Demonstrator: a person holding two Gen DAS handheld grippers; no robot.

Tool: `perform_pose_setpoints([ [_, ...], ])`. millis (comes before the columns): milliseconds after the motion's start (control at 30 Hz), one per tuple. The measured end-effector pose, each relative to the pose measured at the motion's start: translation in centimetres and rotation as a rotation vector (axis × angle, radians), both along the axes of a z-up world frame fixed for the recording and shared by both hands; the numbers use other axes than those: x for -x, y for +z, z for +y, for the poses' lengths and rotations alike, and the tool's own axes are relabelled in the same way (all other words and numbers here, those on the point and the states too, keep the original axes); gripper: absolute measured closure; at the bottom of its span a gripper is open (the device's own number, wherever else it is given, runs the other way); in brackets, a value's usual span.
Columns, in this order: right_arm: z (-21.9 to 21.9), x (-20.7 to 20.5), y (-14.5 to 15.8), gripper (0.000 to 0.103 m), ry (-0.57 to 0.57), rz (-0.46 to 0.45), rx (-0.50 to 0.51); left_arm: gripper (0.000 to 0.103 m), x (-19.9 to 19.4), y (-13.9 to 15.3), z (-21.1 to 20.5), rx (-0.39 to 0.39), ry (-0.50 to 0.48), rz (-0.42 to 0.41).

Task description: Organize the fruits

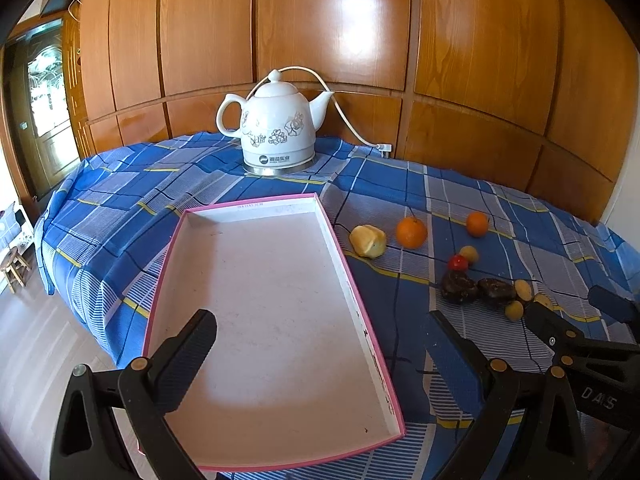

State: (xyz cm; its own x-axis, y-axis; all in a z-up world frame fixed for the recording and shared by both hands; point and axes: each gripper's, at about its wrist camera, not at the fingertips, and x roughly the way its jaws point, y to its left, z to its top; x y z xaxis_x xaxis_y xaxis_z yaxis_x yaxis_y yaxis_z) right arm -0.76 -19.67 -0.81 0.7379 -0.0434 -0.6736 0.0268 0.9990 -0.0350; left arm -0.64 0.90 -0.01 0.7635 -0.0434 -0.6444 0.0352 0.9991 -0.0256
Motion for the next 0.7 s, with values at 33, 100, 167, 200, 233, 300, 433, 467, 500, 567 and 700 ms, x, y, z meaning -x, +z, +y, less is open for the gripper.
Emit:
perform_pose_setpoints([
  [33, 0.0, 0.01, 0.01, 0.001, 0.0, 0.0, 0.0, 0.0, -0.01, 0.03, -0.01, 0.0, -0.001, 0.0],
  [100, -0.02, 0.04, 0.02, 0.001, 0.001, 0.0, -0.002, 0.0, -0.03, 0.09, -0.04, -0.002, -0.002, -0.001],
  [167, -0.01, 0.06, 0.04, 0.001, 0.002, -0.001, -0.003, 0.0, -0.07, 0.13, -0.01, -0.002, -0.003, -0.001],
  [200, 0.01, 0.05, 0.04, 0.001, 0.002, -0.002, -0.003, 0.0, -0.08, 0.13, -0.02, -0.002, -0.004, -0.001],
  [233, 0.0, 0.06, 0.04, 0.001, 0.002, -0.002, -0.004, 0.0, -0.07, 0.13, -0.06, -0.003, -0.004, 0.0],
  [300, 0.01, 0.06, 0.03, 0.001, 0.003, -0.002, -0.005, 0.0, -0.05, 0.17, -0.1, -0.004, -0.005, -0.001],
  [433, -0.04, 0.06, 0.02, 0.001, 0.002, -0.002, -0.009, 0.0, -0.01, 0.21, -0.13, -0.006, -0.007, 0.0],
  [467, -0.06, 0.06, 0.02, 0.001, 0.002, -0.001, -0.01, 0.0, -0.03, 0.24, -0.11, -0.005, -0.008, 0.0],
  [500, -0.06, 0.07, 0.02, 0.001, 0.002, -0.001, -0.011, 0.0, -0.04, 0.27, -0.08, -0.005, -0.009, 0.0],
  [567, -0.1, 0.07, 0.01, 0.001, 0.002, -0.001, -0.012, 0.0, 0.0, 0.28, -0.12, -0.006, -0.01, -0.001],
  [700, -0.15, 0.05, 0.0, 0.001, 0.002, -0.002, -0.014, 0.0, 0.0, 0.3, -0.13, -0.006, -0.01, -0.001],
])
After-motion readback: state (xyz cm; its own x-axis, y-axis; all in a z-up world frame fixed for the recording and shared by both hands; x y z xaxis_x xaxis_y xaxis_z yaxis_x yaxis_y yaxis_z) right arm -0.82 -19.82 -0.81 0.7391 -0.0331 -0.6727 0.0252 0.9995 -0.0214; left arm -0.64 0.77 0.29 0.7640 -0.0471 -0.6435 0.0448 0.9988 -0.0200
